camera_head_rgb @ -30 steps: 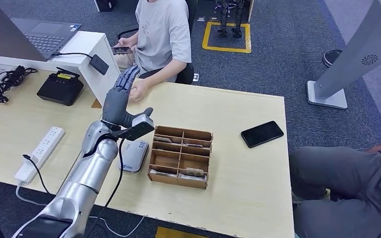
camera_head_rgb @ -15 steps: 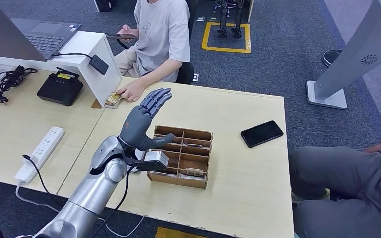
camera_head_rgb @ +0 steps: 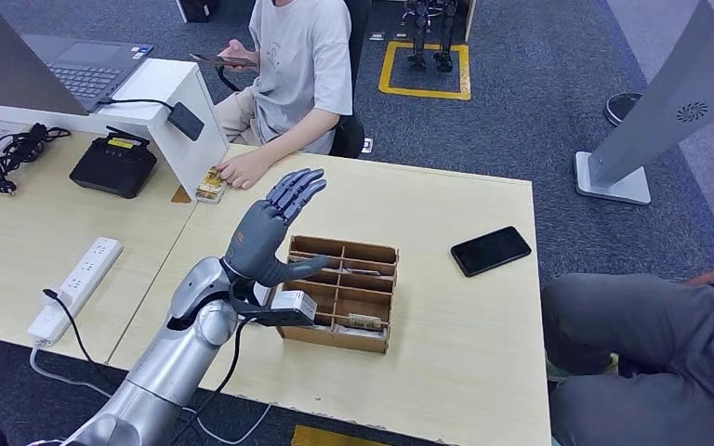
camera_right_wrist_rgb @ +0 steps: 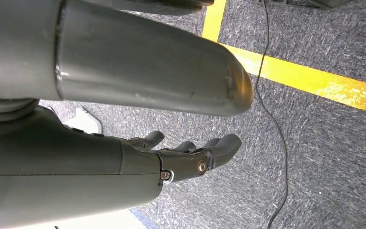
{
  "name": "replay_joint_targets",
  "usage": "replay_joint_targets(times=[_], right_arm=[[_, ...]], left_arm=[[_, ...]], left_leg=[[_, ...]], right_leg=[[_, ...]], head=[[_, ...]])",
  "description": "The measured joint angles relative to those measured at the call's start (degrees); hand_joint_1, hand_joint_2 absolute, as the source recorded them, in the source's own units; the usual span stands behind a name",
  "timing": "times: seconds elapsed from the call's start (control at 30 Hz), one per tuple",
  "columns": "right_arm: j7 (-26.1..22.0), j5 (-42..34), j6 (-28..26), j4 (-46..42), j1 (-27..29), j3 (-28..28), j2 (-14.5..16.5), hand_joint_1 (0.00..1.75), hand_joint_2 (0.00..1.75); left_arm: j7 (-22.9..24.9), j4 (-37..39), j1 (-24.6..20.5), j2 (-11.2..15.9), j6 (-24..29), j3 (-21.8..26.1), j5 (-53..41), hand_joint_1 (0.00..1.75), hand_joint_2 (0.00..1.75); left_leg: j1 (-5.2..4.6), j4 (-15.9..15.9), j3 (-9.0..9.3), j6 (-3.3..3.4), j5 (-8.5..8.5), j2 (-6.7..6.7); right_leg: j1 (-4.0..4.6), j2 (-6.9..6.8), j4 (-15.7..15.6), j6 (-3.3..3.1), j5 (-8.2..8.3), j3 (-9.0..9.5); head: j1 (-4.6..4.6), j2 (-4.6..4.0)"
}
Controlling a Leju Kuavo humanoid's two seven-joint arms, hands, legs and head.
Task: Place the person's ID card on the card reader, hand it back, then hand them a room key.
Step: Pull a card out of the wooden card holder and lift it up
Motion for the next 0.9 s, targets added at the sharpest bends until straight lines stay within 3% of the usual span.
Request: replay_joint_targets(times=[0.43, 0.57, 0.63, 0.7, 0.83, 0.9], right_arm=[[0.26, -0.16, 0.00, 0.00, 0.05, -0.11, 0.00, 0.00, 0.00], [0.92, -2.09, -1.33, -0.02, 0.08, -1.81, -0.02, 0.00, 0.00], [0.58, -2.38, -1.46, -0.02, 0.09, -2.19, -0.04, 0.00, 0.00], [0.76, -2.90, -1.56, -0.03, 0.06, -2.67, -0.05, 0.00, 0.00], [0.77, -4.06, -2.41, -0.04, 0.31, -3.90, -0.05, 0.00, 0.00], [0.25, -4.27, -2.61, -0.04, 0.35, -4.38, -0.06, 0.00, 0.00]], left_arm=[[-0.41, -0.11, 0.01, 0.20, -0.58, -0.59, 0.25, 0.00, 1.75], [-4.73, -4.77, 3.51, -0.98, -14.73, -9.31, 14.93, 0.00, 1.75], [-5.60, -6.31, 4.70, -0.76, -16.97, -10.65, 17.71, 0.00, 1.75], [-6.12, -7.84, 7.44, -0.39, -14.90, -11.05, 16.79, 0.00, 1.75], [-6.88, -11.97, 17.54, 1.69, -2.17, -11.56, 18.67, 0.00, 1.75], [-6.90, -12.64, 20.56, 2.98, 1.22, -11.96, 20.49, 0.00, 1.75]], left_leg=[[0.00, 0.00, 0.00, 0.00, 0.00, 0.00], [-0.03, 0.00, -0.03, 0.02, -0.06, 0.06], [-0.03, 0.00, -0.03, 0.03, -0.09, 0.07], [-0.04, -0.05, 0.02, 0.04, -0.17, 0.11], [-0.02, -0.11, 0.19, -0.05, -0.31, 0.37], [0.00, -0.12, 0.16, -0.05, -0.31, 0.30]], right_leg=[[0.00, 0.00, -0.01, 0.00, 0.00, 0.00], [-0.02, 0.04, -0.02, 0.01, 0.00, -0.01], [-0.02, 0.05, -0.02, 0.01, -0.01, 0.00], [-0.02, 0.08, -0.02, -0.01, -0.04, 0.06], [-0.02, 0.36, -0.03, -0.07, -0.15, 0.03], [-0.01, 0.28, -0.03, -0.04, -0.22, 0.02]], head=[[-0.01, 0.00], [0.00, 0.00], [-0.01, 0.00], [-0.01, 0.00], [-0.02, 0.00], [-0.03, 0.00]])
